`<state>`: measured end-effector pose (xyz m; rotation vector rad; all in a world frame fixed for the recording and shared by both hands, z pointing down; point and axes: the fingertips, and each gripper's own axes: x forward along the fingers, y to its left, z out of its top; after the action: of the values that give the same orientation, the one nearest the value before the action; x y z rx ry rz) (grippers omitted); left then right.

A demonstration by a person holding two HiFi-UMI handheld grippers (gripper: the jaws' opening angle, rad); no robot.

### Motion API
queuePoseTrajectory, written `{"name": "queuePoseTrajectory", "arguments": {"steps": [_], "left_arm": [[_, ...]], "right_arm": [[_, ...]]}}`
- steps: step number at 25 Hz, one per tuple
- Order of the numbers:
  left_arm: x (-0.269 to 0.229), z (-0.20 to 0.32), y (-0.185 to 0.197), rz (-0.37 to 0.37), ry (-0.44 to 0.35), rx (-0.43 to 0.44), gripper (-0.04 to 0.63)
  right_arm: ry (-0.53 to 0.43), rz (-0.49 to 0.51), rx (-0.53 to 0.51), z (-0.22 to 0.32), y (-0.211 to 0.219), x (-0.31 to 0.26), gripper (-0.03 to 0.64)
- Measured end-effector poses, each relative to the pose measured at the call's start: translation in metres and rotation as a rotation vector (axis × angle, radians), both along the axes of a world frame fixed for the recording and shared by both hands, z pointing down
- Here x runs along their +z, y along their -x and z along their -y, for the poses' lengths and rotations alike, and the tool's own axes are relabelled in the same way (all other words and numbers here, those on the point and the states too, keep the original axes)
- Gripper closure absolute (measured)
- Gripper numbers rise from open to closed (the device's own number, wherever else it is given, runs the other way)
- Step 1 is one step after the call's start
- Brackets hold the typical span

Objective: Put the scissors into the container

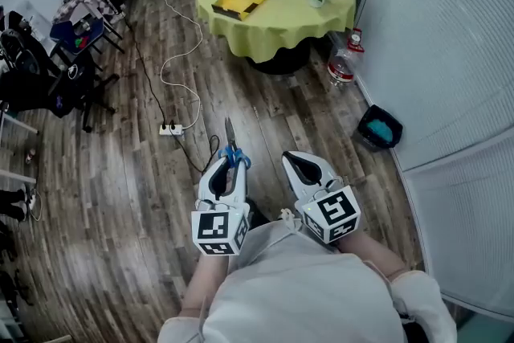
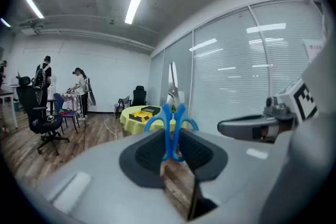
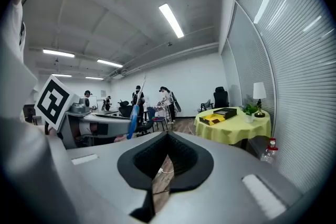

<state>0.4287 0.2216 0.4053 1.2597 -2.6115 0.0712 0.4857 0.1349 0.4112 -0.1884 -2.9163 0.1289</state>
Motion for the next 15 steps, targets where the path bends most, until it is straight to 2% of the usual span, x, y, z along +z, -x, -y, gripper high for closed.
{"name": "queuePoseTrajectory", "arguments": {"steps": [3, 8, 15], "left_arm": [[0.011, -0.006, 0.000, -0.029, -0.005, -0.018, 0.511], [0.028, -0.022, 0.014, -0.054, 0.032, -0.063, 0.511], [0.041, -0.035, 0.058, -0.094, 0.049, -0.117, 0.511]], "right_arm": [[0.044, -0.032, 0.000, -0.001, -0.002, 0.013, 0.618], [0.079, -0.088, -0.001, -0.006, 0.002, 0.035, 0.618], [0.108, -0.132, -0.034, -0.012, 0.040, 0.052, 0.618]]}}
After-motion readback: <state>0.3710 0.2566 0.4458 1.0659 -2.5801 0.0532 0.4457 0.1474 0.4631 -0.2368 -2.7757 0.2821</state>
